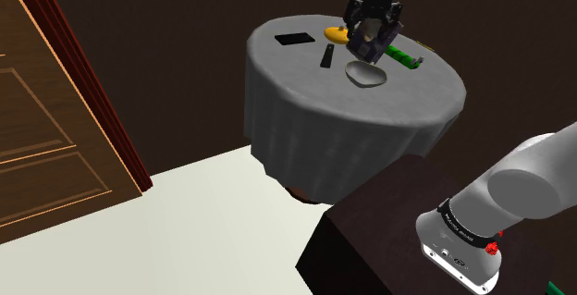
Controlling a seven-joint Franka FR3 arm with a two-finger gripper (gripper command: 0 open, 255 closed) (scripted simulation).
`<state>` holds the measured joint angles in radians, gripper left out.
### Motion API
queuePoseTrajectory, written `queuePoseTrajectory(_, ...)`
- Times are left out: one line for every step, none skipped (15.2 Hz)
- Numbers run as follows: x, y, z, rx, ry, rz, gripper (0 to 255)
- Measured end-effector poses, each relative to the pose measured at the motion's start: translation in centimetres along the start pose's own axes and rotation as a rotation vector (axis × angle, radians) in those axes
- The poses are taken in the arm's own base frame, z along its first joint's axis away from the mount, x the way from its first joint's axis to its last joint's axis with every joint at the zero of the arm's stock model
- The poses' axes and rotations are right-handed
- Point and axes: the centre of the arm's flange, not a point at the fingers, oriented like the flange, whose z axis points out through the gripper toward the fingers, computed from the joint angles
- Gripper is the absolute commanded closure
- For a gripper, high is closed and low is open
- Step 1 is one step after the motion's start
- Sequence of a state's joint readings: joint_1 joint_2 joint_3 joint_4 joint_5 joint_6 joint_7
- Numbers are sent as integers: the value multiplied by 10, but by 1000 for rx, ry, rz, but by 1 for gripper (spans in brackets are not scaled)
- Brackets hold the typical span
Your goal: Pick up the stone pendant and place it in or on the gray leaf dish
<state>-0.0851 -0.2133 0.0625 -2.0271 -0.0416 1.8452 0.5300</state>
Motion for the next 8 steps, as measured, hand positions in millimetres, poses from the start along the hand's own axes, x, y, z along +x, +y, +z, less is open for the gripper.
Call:
queuePoseTrajectory(12,-6,4,-1,-2,27,0)
queuePoseTrajectory(24,-10,9,-1,-5,55,0)
queuePoseTrajectory(34,-14,16,-2,-7,82,0)
queuePoseTrajectory(44,-19,23,-3,-10,109,0)
queuePoseTrajectory(54,-20,30,-3,-12,137,0)
queuePoseTrajectory(67,-24,33,-4,-15,164,0)
queuePoseTrajectory(81,-29,39,-4,-17,192,0)
queuePoseTrajectory(92,-31,48,-5,-20,219,0)
